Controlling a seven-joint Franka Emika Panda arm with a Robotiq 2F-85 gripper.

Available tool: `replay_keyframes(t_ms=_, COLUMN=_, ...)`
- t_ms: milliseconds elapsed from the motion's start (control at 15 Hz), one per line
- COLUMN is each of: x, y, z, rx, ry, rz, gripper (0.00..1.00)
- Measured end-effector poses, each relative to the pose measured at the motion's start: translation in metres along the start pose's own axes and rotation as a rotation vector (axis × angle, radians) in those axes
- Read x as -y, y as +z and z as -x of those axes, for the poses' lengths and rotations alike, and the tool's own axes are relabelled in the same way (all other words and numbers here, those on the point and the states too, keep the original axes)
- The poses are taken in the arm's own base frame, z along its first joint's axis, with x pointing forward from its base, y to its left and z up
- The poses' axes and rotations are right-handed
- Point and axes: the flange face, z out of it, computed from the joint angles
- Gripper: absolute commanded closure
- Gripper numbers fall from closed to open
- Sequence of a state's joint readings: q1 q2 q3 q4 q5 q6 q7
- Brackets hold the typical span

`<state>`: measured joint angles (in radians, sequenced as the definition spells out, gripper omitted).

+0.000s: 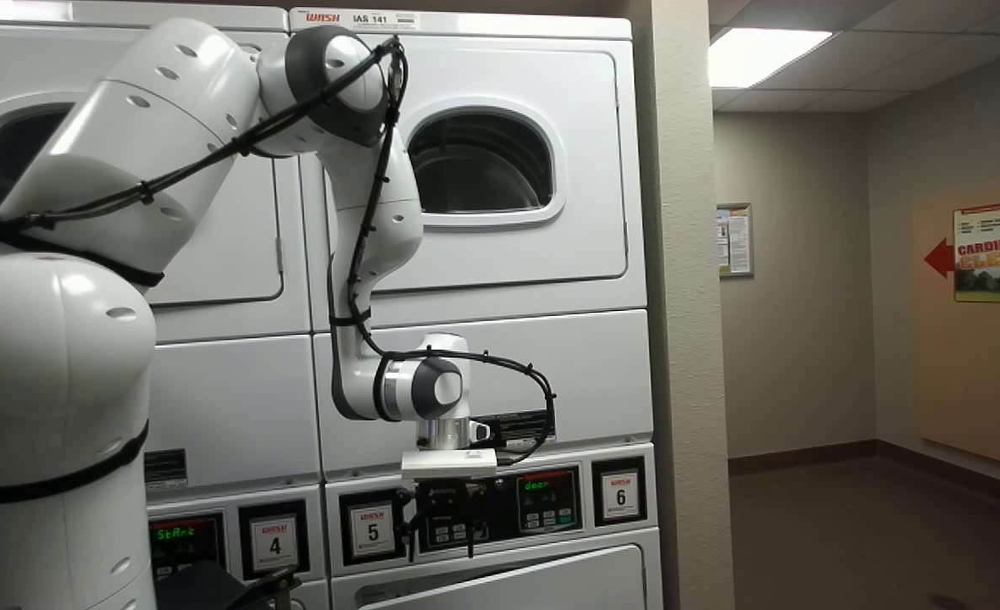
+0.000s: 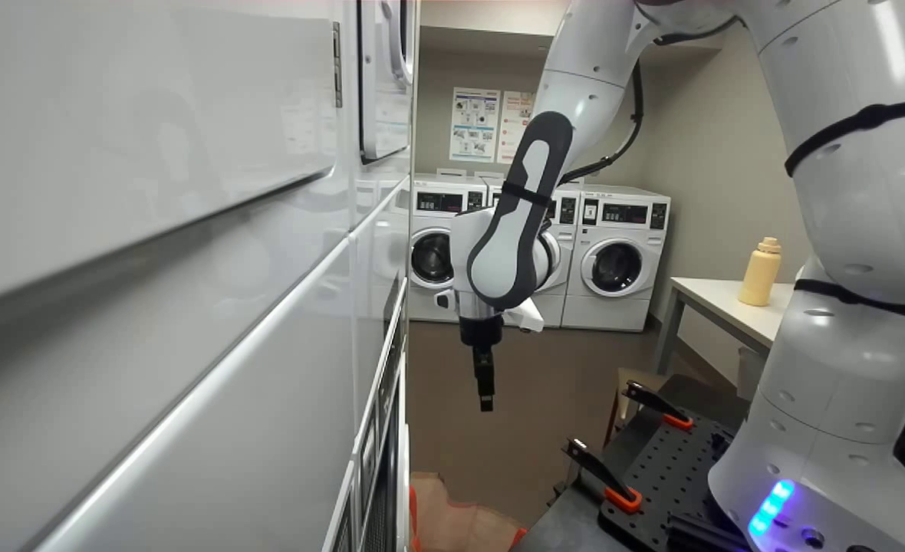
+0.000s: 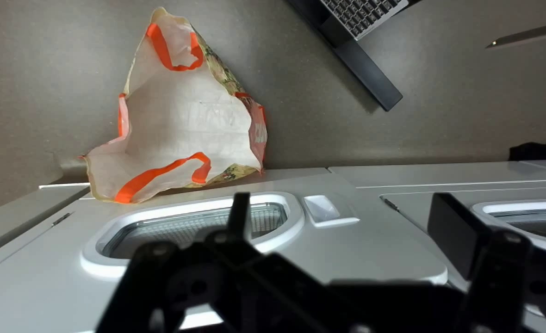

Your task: Press the button near the number 5 on the machine

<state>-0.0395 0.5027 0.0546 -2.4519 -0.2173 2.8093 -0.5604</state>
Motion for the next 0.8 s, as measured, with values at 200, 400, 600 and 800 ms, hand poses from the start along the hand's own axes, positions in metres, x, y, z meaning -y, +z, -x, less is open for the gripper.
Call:
replay_keyframes(t_ms=200, x=0.003, y=0.019, z=-0.012, rx=-0.024, ry=-0.005, rz=0.016, gripper=0.58)
replay_keyframes(t_ms=400, x=0.002, y=0.034, z=-0.023, rx=-0.041, ry=-0.004, rz=0.025, gripper=0.8)
replay_keyframes(t_ms=600, x=-0.005, y=0.046, z=-0.032, rx=-0.057, ry=-0.002, rz=0.038, gripper=1.0)
replay_keyframes(t_ms=800, x=-0.011, y=0.053, z=-0.041, rx=-0.086, ry=-0.004, rz=0.056, gripper=1.0)
